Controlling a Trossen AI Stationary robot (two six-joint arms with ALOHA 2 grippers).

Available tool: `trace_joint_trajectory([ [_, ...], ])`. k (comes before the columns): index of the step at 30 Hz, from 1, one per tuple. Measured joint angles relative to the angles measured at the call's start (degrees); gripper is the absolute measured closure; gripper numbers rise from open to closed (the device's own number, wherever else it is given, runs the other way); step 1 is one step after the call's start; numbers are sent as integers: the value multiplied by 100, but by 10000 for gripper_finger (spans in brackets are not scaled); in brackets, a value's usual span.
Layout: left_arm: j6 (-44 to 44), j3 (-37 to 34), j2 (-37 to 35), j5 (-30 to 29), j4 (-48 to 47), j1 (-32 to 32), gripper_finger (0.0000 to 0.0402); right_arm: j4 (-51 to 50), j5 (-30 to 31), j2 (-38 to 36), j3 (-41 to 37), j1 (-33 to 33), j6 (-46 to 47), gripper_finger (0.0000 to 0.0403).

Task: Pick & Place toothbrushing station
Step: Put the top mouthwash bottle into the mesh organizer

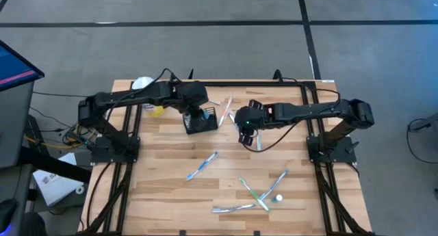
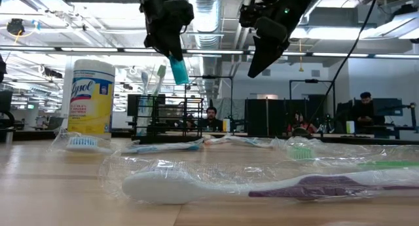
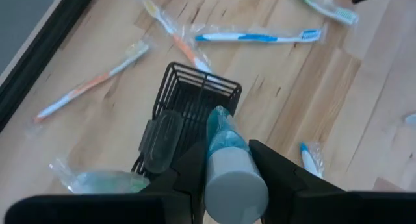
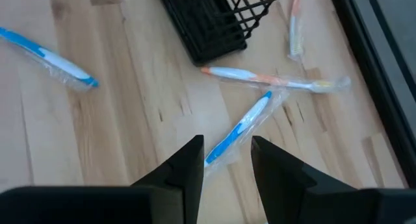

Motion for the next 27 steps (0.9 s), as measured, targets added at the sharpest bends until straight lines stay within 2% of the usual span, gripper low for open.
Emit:
trace_joint_trajectory([
  [16,-2,44,104,-52,-406,17,314,142,-181,4,0,-37,-65,285],
  [27,135,42,590,12,-428,110,314,211,-196,7,0,-33,-67,285],
])
